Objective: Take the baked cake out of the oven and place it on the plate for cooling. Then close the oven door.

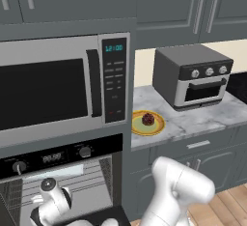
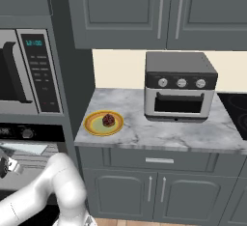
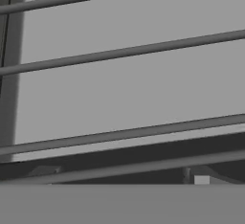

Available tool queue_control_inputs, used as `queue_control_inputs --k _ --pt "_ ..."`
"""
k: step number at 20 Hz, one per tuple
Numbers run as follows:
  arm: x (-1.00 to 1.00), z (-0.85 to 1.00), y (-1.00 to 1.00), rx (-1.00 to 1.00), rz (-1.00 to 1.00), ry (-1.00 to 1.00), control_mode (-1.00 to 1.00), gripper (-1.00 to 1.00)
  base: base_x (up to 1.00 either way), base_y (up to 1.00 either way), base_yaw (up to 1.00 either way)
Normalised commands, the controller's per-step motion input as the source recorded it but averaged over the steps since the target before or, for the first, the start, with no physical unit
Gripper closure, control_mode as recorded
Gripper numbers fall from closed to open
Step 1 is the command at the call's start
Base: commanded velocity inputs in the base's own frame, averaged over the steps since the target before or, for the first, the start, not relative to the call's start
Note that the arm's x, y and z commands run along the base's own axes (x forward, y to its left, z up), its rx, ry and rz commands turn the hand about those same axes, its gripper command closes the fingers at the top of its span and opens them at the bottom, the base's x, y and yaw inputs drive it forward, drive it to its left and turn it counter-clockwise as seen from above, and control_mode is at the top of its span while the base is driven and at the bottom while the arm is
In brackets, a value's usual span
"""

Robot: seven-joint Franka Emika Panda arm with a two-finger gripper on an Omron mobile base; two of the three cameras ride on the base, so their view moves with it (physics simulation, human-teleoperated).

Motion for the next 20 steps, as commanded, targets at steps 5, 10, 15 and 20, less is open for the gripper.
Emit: queue_control_inputs --k 5,10,15,20 --pt "0.32 -0.04 0.09 0.00 0.00 -0.02 -1.00 -1.00 0.00 0.00 0.00" --pt "-0.06 -0.06 0.10 0.00 0.00 -0.06 -1.00 -1.00 0.00 0.00 0.00" --pt "-0.18 -0.10 0.12 0.00 0.00 -0.06 -1.00 -1.00 0.00 0.00 0.00" --pt "0.04 -0.12 0.15 0.00 0.00 -0.13 -1.00 -1.00 0.00 0.00 0.00"
